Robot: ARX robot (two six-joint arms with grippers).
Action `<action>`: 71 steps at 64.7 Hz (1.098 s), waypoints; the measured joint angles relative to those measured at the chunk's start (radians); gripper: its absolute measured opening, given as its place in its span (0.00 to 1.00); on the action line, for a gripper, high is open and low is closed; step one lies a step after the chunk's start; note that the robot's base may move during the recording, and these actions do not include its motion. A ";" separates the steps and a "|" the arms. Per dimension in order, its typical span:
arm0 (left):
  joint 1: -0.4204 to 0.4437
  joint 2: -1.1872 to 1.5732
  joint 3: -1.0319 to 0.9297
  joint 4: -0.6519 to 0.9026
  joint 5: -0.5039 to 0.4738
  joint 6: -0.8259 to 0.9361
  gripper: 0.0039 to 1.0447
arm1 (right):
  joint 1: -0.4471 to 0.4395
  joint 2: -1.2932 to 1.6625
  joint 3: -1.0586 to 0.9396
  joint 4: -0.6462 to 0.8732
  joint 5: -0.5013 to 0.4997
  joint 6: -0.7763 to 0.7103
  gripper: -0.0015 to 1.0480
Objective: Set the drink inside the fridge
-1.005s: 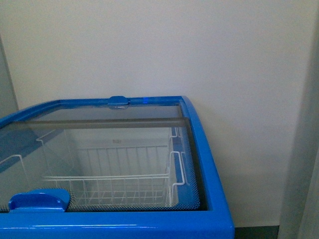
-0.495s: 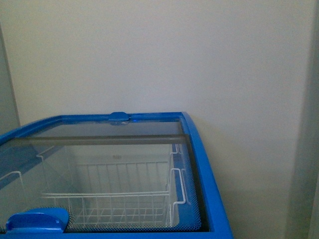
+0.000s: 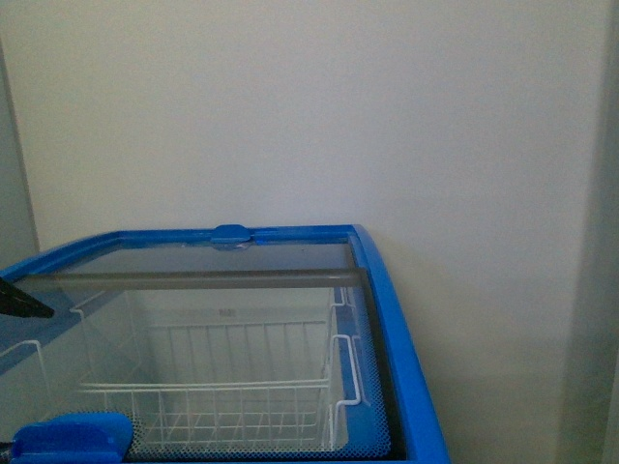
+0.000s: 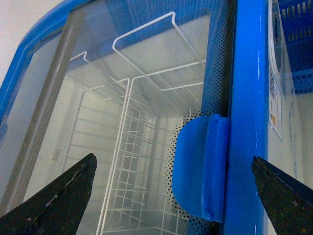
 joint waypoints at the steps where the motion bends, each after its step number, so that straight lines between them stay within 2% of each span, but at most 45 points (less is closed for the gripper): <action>1: -0.003 0.007 0.003 0.005 -0.001 -0.001 0.92 | 0.000 0.000 0.000 0.000 0.000 0.000 0.34; 39: -0.086 0.195 0.187 0.019 -0.129 -0.075 0.92 | 0.000 0.000 0.000 0.000 0.000 0.000 0.34; 48: -0.112 0.243 0.252 0.066 -0.151 -0.118 0.92 | 0.000 0.000 0.000 0.000 0.000 0.000 0.34; 59: -0.158 0.325 0.366 0.283 -0.241 -0.216 0.92 | 0.000 0.000 0.000 0.000 0.000 0.000 0.34; 63: -0.179 0.370 0.418 0.409 -0.310 -0.275 0.92 | 0.000 0.000 0.000 0.000 0.000 0.000 0.34; 68: -0.212 0.436 0.504 0.658 -0.441 -0.399 0.92 | 0.000 0.000 0.000 0.000 0.000 0.000 0.34; 71: -0.224 0.441 0.520 0.754 -0.479 -0.469 0.92 | 0.000 0.000 0.000 0.000 0.000 0.000 0.34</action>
